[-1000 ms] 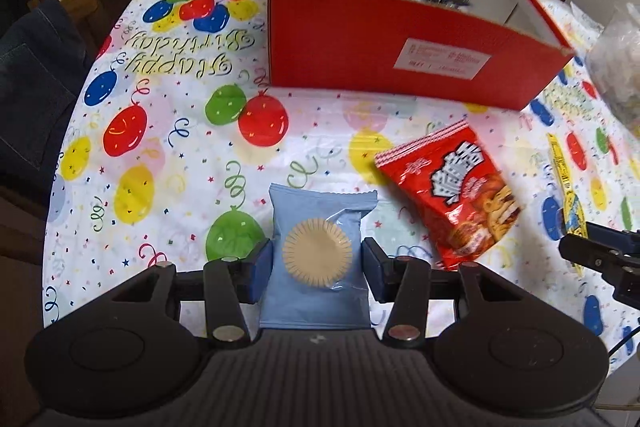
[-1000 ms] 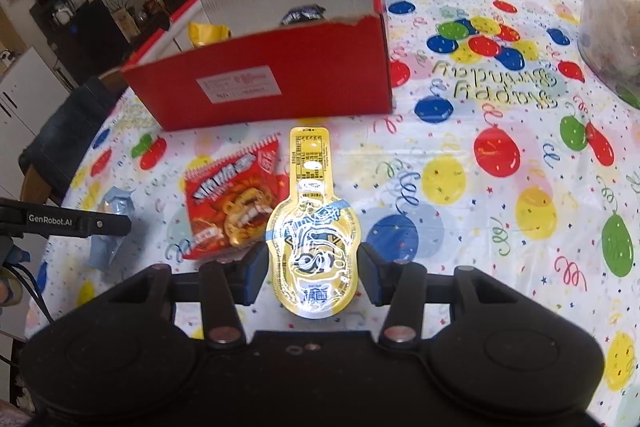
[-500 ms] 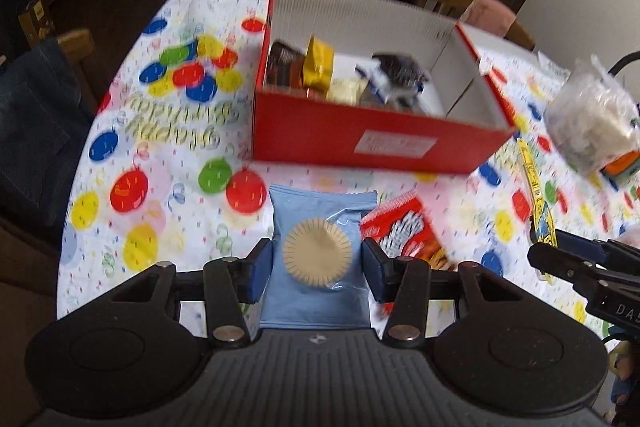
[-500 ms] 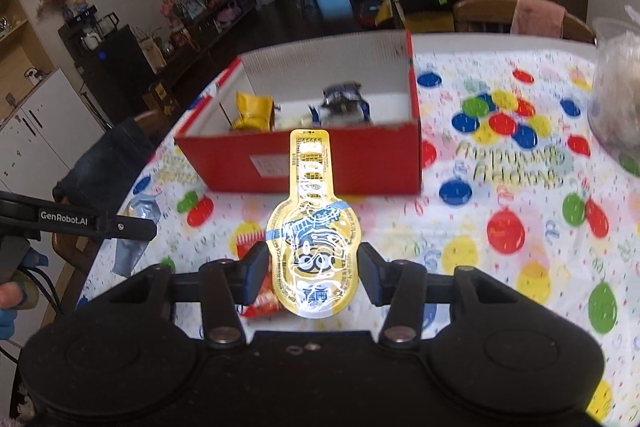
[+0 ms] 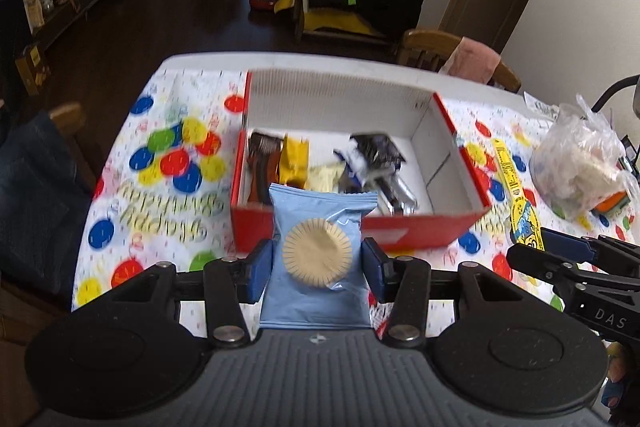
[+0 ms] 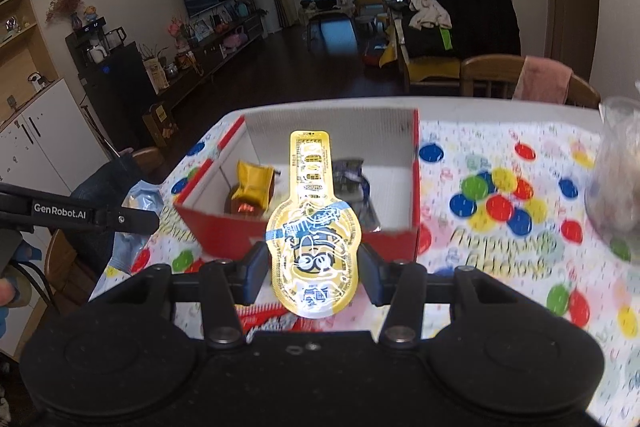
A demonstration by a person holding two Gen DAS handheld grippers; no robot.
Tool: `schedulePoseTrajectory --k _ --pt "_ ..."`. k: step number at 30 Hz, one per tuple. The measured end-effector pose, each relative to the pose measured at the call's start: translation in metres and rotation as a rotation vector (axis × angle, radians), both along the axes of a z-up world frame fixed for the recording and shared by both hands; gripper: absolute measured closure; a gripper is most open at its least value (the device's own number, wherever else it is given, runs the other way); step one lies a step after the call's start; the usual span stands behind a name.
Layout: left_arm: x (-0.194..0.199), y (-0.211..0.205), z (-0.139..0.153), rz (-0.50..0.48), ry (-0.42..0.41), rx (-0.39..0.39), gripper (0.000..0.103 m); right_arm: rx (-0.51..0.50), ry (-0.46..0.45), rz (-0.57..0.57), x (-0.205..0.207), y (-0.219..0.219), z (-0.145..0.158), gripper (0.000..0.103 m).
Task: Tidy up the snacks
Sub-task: 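Lift both held snacks and carry them over the red box, then lower both snacks into the red box and open both tools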
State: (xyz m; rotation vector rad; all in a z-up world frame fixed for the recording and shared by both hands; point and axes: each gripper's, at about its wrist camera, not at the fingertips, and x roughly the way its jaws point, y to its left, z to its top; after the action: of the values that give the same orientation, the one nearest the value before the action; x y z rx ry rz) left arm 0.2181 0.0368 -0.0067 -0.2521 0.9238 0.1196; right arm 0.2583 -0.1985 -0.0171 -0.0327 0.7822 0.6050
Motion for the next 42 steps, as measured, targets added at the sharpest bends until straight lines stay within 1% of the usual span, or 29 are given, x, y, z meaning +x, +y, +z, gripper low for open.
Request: schedulePoseTrajectory --k 4,7,11,16,23,27,30,36,39,42 --pt "0.018 -0.002 0.006 0.002 -0.010 0.018 0.056 -0.007 -0.017 0.001 0.018 0.005 0.005 0.056" --pt "0.034 -0.001 0.008 0.005 -0.009 0.022 0.056 -0.005 -0.012 -0.008 0.034 0.007 0.006 0.056" --pt "0.060 0.004 0.005 0.027 0.010 0.004 0.056 -0.018 0.004 -0.023 0.056 0.010 0.004 0.056" --pt "0.087 0.005 -0.002 0.047 0.036 0.038 0.056 -0.026 0.023 -0.025 0.081 0.017 0.000 0.056" --pt "0.123 0.007 -0.018 0.059 0.095 0.066 0.056 -0.044 0.064 -0.003 0.110 0.035 -0.017 0.056" --pt "0.142 0.007 -0.027 0.071 0.140 0.046 0.056 -0.080 0.089 0.004 0.126 0.049 -0.033 0.056" --pt "0.154 0.008 -0.038 0.070 0.176 0.049 0.056 -0.121 0.111 0.016 0.136 0.057 -0.046 0.056" --pt "0.173 0.007 -0.057 0.056 0.225 0.053 0.056 -0.175 0.169 0.051 0.147 0.067 -0.067 0.056" --pt "0.180 0.006 -0.063 0.050 0.240 0.050 0.056 -0.202 0.166 0.076 0.146 0.073 -0.074 0.056" --pt "0.186 0.004 -0.071 0.046 0.266 0.052 0.056 -0.213 0.182 0.091 0.149 0.076 -0.081 0.056"
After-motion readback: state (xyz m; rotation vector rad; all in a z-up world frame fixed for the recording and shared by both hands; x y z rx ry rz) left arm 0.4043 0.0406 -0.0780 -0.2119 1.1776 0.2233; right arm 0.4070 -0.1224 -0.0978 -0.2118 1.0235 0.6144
